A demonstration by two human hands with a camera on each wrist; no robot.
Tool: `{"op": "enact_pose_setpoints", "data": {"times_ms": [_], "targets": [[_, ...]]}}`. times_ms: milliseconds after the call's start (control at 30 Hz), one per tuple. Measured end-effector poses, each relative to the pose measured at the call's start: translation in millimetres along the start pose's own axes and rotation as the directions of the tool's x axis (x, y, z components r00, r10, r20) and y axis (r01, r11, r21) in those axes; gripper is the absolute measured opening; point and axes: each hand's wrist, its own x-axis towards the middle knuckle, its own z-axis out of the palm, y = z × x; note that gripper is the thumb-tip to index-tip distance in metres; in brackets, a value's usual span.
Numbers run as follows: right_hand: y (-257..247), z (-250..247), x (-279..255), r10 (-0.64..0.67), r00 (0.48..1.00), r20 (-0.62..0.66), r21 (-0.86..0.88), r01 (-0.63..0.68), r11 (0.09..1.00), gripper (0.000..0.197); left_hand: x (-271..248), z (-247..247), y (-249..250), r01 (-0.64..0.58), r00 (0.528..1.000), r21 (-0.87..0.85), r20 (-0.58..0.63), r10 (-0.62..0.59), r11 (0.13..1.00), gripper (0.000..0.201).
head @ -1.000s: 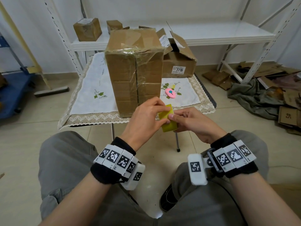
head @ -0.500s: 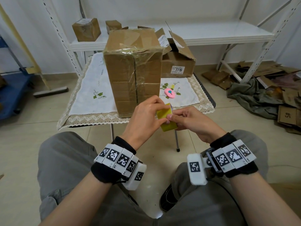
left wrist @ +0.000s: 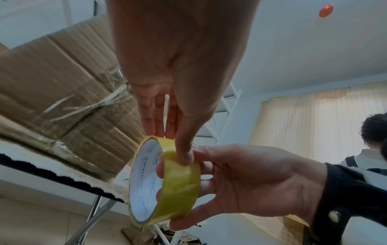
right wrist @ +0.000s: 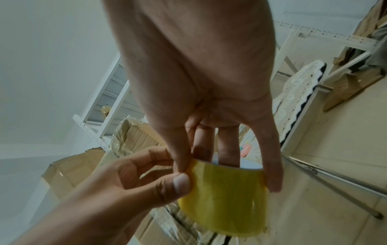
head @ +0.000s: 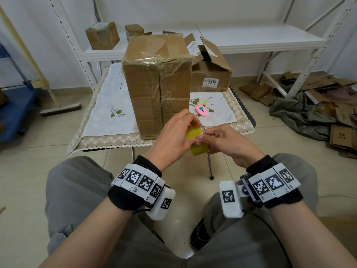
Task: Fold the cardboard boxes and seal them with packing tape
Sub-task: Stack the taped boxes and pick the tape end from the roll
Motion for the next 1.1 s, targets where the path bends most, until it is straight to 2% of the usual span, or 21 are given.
{"op": "enact_pose_setpoints", "data": {"times_ms": [200,333,500,700,833,967,1100], "targets": [[2,3,0,-0.004,1.0,-0.016,0.001,0.004,1.0,0.021,-4,4,-4,-0.011,1.0,0.018,0.011,0.011,1.0,0.038],[0,5,1,-0.02,1.0,-0.018,0.003,0.02,1.0,0.022,-12,7,-4,-0.013,1.0,0.001,-0.027,0.013,1.0,0.027],[-4,5,2,-0.012,1.0,-0.017,-0.017,0.012,1.0,0.021,-10,2,-10,-0.001,0.999,-0.079,-0.047,-0.003,0.997,0.047],[0,7,1,0.0,1.0,-0.02,-0.005,0.0,1.0,0.019,-13,7,-9,-0.004,0.998,-0.113,-0.064,-0.003,0.994,0.043],[-2,7,0,0.006,1.0,-0.009,0.011,-0.006,1.0,0.021,-11,5,-7,0.002,1.0,-0.113,-0.029,-0.005,0.994,0.04],[-3,6,-2,0.009,1.0,-0.03,0.005,-0.009,1.0,0.02,-8,4,-5,-0.002,1.0,-0.087,0.016,0.003,0.996,0.034],[-3,3,-4,0.012,0.998,-0.062,-0.007,-0.012,1.0,0.02,-8,6,-4,-0.005,1.0,-0.129,-0.005,0.005,0.992,0.03]]}}
